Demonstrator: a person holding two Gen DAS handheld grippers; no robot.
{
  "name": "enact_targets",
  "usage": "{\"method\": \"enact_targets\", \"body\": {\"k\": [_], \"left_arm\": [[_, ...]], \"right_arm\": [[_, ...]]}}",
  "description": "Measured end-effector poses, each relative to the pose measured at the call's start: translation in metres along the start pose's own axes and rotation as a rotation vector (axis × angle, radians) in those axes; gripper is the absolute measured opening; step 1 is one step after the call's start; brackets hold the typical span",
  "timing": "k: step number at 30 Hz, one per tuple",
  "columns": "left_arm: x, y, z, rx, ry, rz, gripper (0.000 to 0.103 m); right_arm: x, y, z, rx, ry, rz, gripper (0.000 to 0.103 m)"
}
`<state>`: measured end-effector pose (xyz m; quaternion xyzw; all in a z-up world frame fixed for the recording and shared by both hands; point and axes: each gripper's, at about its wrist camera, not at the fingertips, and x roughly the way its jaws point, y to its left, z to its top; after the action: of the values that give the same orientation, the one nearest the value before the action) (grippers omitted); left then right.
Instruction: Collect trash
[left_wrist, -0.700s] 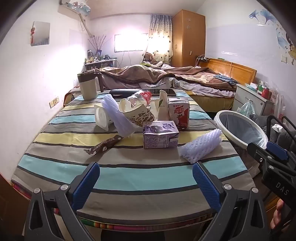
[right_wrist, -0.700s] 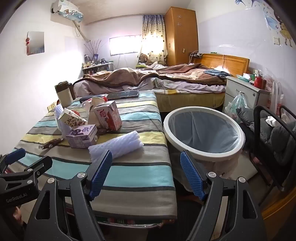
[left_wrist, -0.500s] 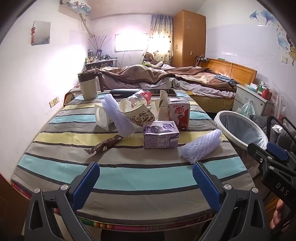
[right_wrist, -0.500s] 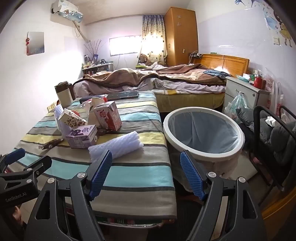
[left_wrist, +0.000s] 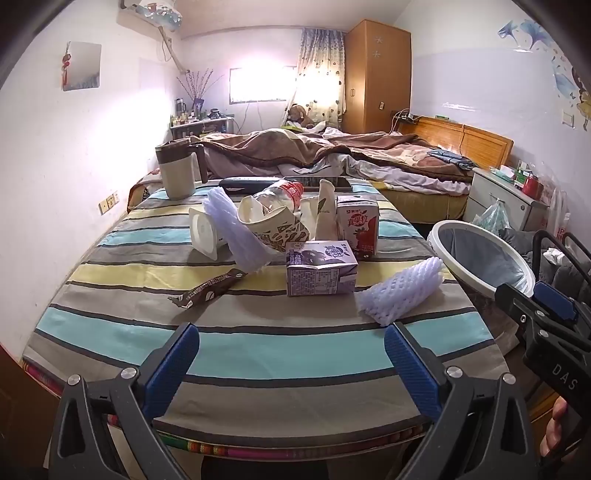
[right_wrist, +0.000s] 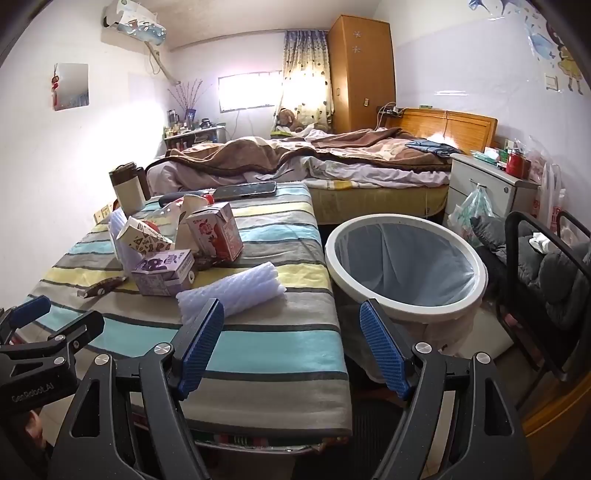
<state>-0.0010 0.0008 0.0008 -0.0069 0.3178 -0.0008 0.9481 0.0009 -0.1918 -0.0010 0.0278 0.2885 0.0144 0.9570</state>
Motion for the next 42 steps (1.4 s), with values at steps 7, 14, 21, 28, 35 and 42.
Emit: {"method": "enact_targets", "body": {"k": [7, 14, 21, 28, 35, 42], "left_arm": [[0.0017, 0.0002, -0.0003, -0.002, 0.002, 0.002, 0.102], [0.0018, -0.0001, 0.0002, -0.002, 0.002, 0.002, 0.102], [-0.0001, -0.0008, 0.0011, -0.003, 0.001, 0.003, 0.102], [-0.0003, -0.0012, 0.0003, -0.005, 0.001, 0.006, 0.102], [0.001, 0.0002, 0.0005, -0.006, 0.002, 0.004, 0.102], [0.0011, 0.0002, 0.0006, -0.006, 0.002, 0.004, 0.102]], "right_arm": [[0.0023, -0.001, 0.0002, 0.001, 0.004, -0.002, 0.077], [0.0023, 0.0008, 0.0006, -0.002, 0.001, 0.0, 0.077], [0.0018, -0.0015, 0.0007, 0.001, -0.001, -0.003, 0.077], [0.0024, -0.0025, -0.0002, 0.0, 0.0, -0.003, 0.077], [0.0014, -0.0007, 0.0014, -0.002, 0.001, -0.005, 0.077], [0.0016, -0.0006, 0.0014, -0.001, 0.001, -0.005, 0.077]]}}
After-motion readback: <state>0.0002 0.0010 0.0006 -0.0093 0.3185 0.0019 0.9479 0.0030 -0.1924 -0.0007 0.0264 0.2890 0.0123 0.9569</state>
